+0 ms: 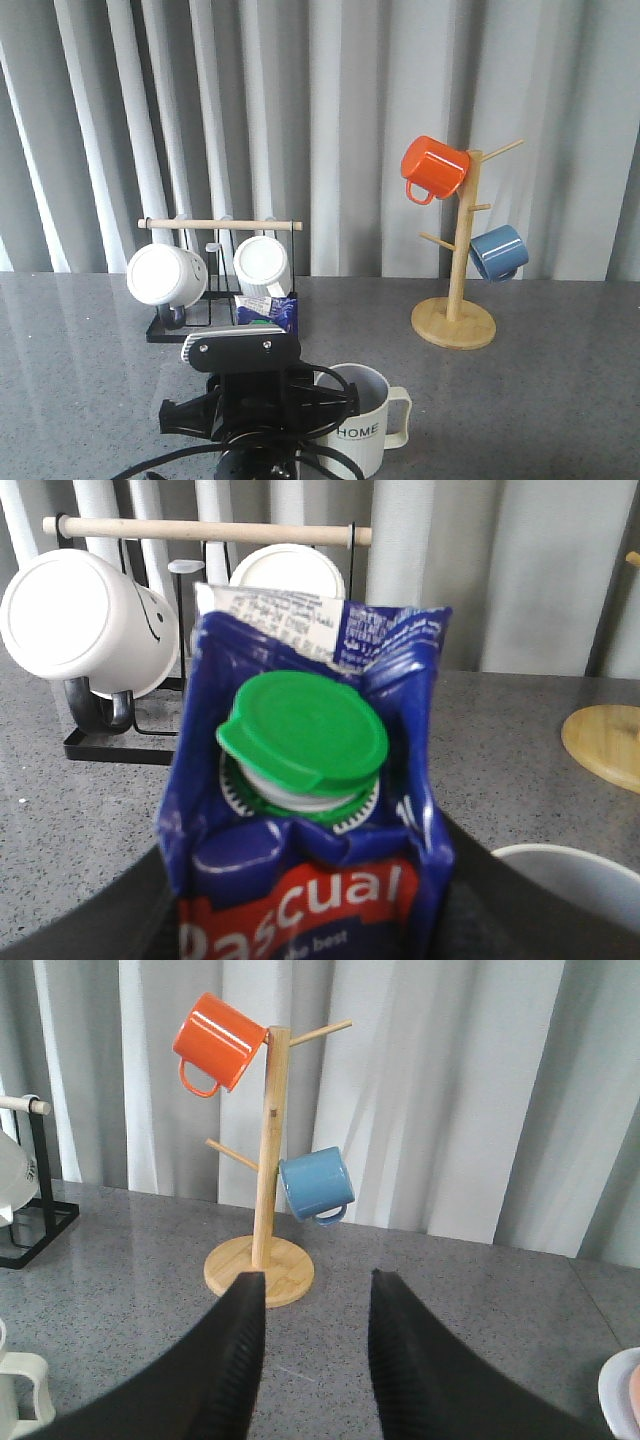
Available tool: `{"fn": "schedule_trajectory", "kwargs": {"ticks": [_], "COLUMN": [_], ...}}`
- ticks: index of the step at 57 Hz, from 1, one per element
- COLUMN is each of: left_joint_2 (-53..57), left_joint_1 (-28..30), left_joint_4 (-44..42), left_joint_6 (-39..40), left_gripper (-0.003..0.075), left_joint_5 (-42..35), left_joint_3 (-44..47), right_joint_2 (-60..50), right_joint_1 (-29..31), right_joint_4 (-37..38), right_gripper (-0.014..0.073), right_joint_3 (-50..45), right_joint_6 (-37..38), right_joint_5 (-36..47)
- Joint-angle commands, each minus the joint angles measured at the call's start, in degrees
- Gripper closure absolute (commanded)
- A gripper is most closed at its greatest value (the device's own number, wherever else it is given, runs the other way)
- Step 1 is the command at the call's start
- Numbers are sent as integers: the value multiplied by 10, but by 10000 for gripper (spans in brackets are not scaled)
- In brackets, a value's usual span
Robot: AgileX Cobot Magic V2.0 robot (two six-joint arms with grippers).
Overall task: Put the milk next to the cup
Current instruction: 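Lower the milk carton beside the HOME mug with the left gripper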
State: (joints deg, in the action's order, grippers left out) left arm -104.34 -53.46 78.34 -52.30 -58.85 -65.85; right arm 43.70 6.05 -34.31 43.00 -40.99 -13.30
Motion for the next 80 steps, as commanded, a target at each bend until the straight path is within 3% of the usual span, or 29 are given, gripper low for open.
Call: {"fn": "schedule_trajectory", "kwargs": {"ticks": [1,20,80], "left_joint_2": [23,23,24], "left_joint_1": [-2,-2,-2], "left_joint_4": [-26,-26,-30], "left_joint_6": [-12,-38,10], "left_gripper": [493,277,252], "left_joint_5": [-19,-18,-14], "left_joint_3": [-15,-15,-15], "right_joint_2": [-2,-2,-2], "right_joint_1": [-1,-1,-1], "right_joint_4": [-5,-5,-5], "right_gripper": [328,328,328], "right_joint_3": [15,15,15], "right_joint_6": [-1,-1,-1], "right_joint_5": [33,33,33]}}
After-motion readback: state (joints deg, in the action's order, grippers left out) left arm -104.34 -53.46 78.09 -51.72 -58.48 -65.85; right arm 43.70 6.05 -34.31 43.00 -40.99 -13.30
